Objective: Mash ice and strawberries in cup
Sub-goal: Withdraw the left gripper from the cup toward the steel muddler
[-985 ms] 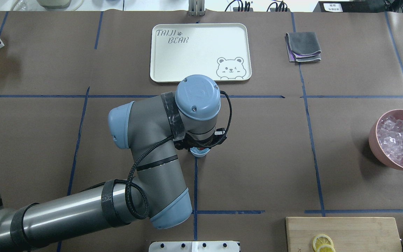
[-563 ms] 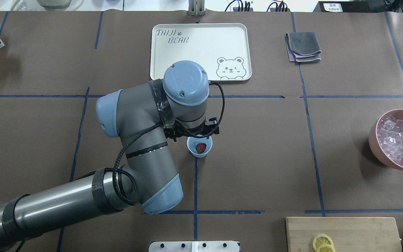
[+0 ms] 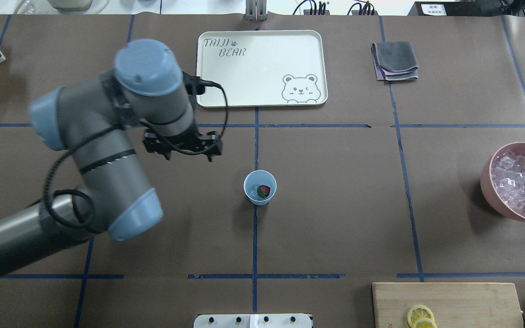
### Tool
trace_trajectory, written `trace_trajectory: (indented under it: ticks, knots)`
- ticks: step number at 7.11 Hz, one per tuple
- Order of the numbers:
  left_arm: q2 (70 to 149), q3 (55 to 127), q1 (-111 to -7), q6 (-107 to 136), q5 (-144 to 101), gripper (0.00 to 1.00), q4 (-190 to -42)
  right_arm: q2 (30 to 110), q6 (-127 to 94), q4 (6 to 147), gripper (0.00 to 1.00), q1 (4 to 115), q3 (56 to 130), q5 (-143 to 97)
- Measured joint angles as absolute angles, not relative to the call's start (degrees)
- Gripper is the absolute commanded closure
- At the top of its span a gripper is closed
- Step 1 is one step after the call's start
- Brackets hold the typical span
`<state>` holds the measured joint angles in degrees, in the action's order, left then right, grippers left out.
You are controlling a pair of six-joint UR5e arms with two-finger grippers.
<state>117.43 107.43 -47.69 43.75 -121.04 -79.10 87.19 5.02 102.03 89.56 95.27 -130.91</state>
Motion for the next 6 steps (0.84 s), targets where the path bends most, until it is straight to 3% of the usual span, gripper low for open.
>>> trace_trajectory:
  ticks: [3, 6]
  knots:
    - [105.99, 107.66, -62.67, 26.49, -125.2, 0.0, -79.4, 87.19, 4.32, 102.04, 0.01, 89.56, 95.48, -130.95]
    - [97.8, 105.52, -70.89, 13.12, -129.98, 0.0, -81.59, 87.74, 4.32, 101.96, 0.01, 89.56, 95.83, -130.9]
